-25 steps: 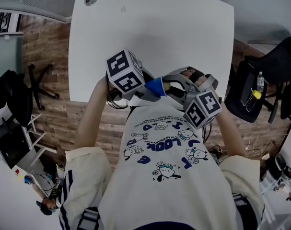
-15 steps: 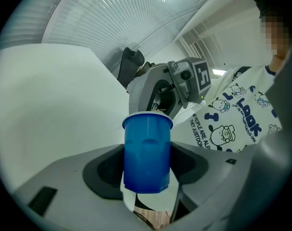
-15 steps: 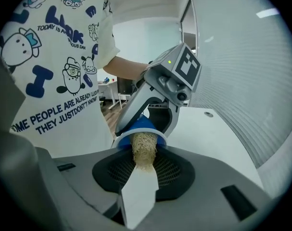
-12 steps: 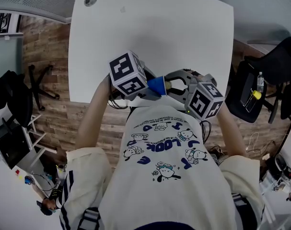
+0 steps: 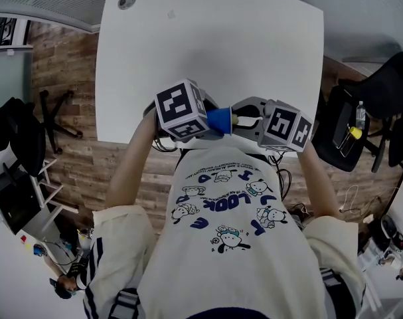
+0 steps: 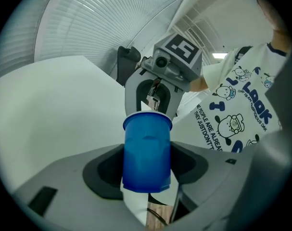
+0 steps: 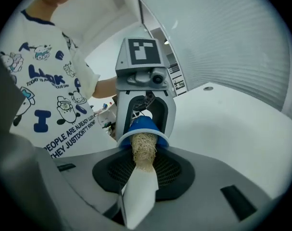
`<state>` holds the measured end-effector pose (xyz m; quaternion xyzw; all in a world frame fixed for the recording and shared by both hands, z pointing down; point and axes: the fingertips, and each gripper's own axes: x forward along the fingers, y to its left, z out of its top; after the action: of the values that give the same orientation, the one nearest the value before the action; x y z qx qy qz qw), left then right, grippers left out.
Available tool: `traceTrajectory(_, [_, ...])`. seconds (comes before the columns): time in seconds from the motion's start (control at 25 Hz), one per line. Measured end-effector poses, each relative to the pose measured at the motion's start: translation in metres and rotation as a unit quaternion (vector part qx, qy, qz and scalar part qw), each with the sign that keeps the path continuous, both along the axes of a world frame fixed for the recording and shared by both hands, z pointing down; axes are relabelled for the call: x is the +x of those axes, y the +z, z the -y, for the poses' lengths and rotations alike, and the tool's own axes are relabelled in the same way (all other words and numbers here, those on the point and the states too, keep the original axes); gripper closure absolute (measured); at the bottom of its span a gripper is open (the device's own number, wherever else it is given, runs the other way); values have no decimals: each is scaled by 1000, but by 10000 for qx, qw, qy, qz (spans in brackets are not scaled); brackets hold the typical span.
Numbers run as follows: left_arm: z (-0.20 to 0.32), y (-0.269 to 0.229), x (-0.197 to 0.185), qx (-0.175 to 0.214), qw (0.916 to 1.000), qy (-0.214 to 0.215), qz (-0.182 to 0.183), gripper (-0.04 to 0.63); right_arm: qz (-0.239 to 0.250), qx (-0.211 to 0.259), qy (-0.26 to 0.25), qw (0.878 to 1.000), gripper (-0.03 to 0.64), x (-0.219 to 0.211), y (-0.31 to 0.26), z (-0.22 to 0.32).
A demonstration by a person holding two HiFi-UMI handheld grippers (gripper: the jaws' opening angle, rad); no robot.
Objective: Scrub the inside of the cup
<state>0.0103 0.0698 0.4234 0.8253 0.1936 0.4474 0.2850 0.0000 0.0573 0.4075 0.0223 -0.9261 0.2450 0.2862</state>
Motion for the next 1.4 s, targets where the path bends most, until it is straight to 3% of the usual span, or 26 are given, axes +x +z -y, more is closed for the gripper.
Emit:
traceTrajectory(0.2, [1, 0, -1, 440, 9988, 199, 25, 295, 202, -696, 403, 9966, 505, 0, 2, 1])
traceTrajectory(0.48, [-2, -2, -1, 463, 9985, 262, -89, 295, 646, -1640, 776, 9813, 505, 1, -1, -1])
traceTrajectory(0.76, [-3, -5, -1, 363, 9992, 127, -96, 296, 846, -1797, 935, 9756, 506, 3, -5, -2])
traceTrajectory(1.0, [-2, -6, -5, 597, 9979, 212, -116, 296, 1082, -2320, 1027, 9612, 506, 4, -7, -4])
traceTrajectory(1.12, [-3, -11, -3, 800, 9957, 319, -333, 296, 1248, -2573, 1015, 9528, 506, 5, -13, -6])
traceTrajectory(1.4, [1, -11, -5, 816, 9956, 327, -323, 296, 1296, -2711, 1041, 9481, 508, 7, -16, -1])
